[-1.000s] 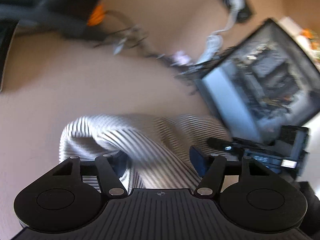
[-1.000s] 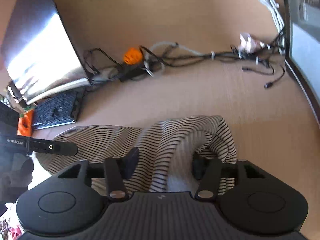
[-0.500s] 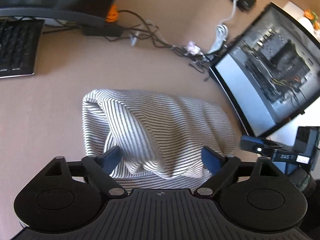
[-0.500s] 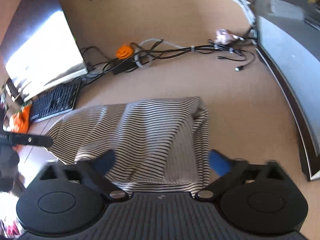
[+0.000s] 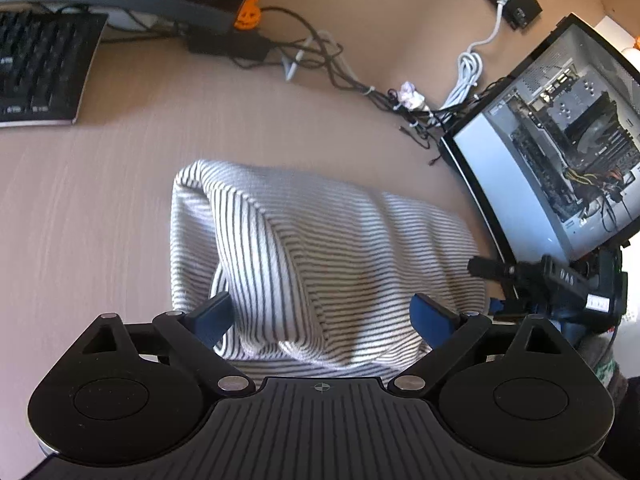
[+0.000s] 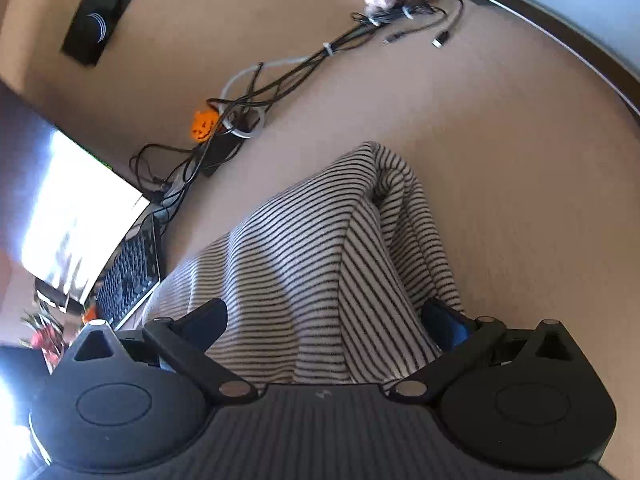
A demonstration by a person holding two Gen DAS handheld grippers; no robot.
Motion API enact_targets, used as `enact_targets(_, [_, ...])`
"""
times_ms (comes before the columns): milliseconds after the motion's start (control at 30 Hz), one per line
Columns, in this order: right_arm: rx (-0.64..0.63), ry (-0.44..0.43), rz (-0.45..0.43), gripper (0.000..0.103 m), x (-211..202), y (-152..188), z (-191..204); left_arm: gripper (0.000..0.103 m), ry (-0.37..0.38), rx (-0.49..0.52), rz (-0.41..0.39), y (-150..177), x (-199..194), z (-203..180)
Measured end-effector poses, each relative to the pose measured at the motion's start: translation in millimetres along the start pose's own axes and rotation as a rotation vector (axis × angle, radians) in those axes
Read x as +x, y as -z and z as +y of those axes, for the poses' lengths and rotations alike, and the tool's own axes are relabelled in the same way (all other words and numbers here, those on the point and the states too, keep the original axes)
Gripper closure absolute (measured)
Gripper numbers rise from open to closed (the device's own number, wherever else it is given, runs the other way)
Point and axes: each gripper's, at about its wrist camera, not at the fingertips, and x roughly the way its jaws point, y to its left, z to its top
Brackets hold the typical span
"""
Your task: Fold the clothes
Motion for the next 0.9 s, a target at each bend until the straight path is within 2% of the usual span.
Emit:
enact_targets(100, [0.029,-0.010,-0.007,0.000,2,0,-2,0.005,0.007,-0.029,0.010,3,2,7])
enact_targets(267, [-0.064,0.001,0.005,0.000,9,3,8,0.005,0.019,-0.048,0.031,6,7,13])
enact_targets(567, [-0.263,0.139,-0.006,0.000,19,17,39,0.003,0.022,-0.048,0.043,8,12,13])
enact_targets(667, [-0.310,0.163,-0.016,0.000,17,20,43,0.003,0.007,-0.025,0.020,5,0,9])
enact_targets(767, [-0.336,0.174,-0.088,0.000,-2,17,40,0.003,0.017,0.010,-0.056,-3,-23,4])
enact_targets(833, [-0.365,0.182,-0.168,0.000,-19,15,37,0.003,0.013,-0.004,-0.080,-10,-29,6])
enact_targets(900, [-0.395,0.190,-0.191,0.000,-27,9,37,0.003,0.001,-0.014,-0.081,-16,-26,9])
